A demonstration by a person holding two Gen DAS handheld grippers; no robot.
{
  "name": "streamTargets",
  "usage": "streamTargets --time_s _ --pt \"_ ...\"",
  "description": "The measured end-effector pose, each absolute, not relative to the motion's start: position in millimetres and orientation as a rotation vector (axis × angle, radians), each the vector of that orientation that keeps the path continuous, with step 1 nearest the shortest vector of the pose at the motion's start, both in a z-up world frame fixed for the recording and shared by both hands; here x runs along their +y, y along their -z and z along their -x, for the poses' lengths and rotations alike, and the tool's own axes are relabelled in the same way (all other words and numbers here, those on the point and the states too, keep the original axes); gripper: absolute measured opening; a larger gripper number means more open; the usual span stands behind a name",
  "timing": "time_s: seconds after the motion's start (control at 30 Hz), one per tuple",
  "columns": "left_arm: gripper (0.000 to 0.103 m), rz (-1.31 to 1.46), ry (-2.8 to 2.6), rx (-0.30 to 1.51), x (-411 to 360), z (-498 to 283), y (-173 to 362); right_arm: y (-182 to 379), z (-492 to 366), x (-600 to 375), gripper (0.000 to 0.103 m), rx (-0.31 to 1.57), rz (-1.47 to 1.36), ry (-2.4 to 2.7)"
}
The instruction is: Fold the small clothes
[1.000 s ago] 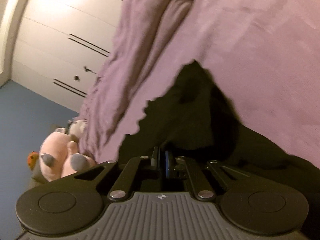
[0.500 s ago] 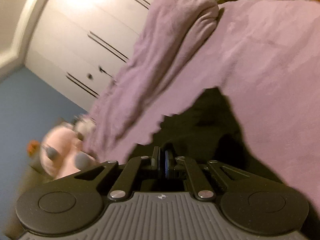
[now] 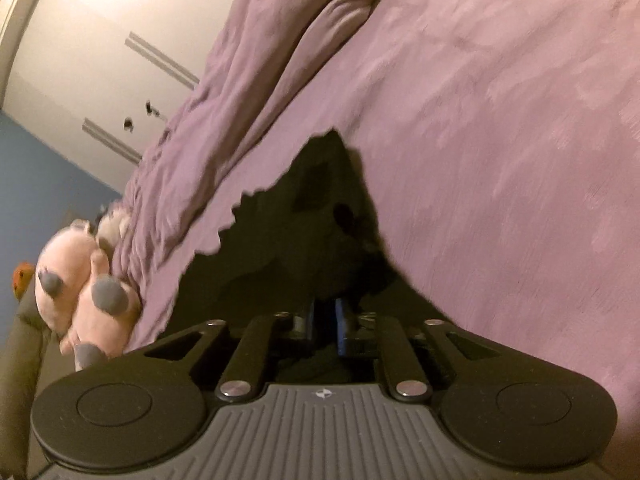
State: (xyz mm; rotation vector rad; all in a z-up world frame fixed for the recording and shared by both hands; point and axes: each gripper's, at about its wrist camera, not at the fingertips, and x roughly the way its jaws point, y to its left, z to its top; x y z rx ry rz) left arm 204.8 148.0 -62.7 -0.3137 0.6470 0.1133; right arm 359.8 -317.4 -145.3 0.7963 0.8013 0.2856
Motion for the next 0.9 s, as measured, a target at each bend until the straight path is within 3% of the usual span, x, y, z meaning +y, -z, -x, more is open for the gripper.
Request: streamTargets --time_s 0.03,0.07,0.17,0.2,0.23,0.27,0.47,0.6,0.8,0.9 --pt "0.094 0.323 -0.114 0.659 150.3 -201.2 62.2 144.3 -360.5 -319.9 0.031 0.792 -0.817 -0.279" --pt "0.094 0.325 -0.117 0.679 151.6 -197.7 61.9 144.0 -362.5 -324.2 0.033 0.785 -0.839 -0.272" --pt "0.094 0.292 -0.111 0.735 152.4 -181.3 62.1 145.1 -372.2 -326.4 0.034 0.782 -0.889 -0.249" --pt "0.094 0.272 -0.116 0.749 152.0 -175.1 61.9 146.8 -375.9 -326.3 0.027 0.784 -0.902 -0.246" --pt "0.094 0.257 -0.119 0.760 151.2 -170.0 61.7 147.7 -379.6 -324.9 0.009 0.790 -0.901 -0.242" --pt "0.094 0.244 -0.119 0.770 151.3 -163.8 61.3 146.4 -382.2 -323.6 0.006 0.799 -0.886 -0.240" --pt "0.094 0.231 -0.135 0.872 159.9 -130.2 70.9 131.7 -364.9 -334.5 0.006 0.650 -0.952 -0.393" --pt "0.094 0.243 -0.128 0.934 164.2 -107.4 77.0 134.0 -355.7 -330.2 0.020 0.835 -0.595 -0.222" --pt "0.094 0.303 -0.060 0.994 165.5 -77.8 82.9 111.2 -262.5 -352.2 0.054 0.867 -0.435 -0.258" --pt "0.088 0.312 -0.035 1.023 164.5 -68.7 88.4 107.1 -205.7 -365.1 0.057 0.929 -0.395 -0.263"
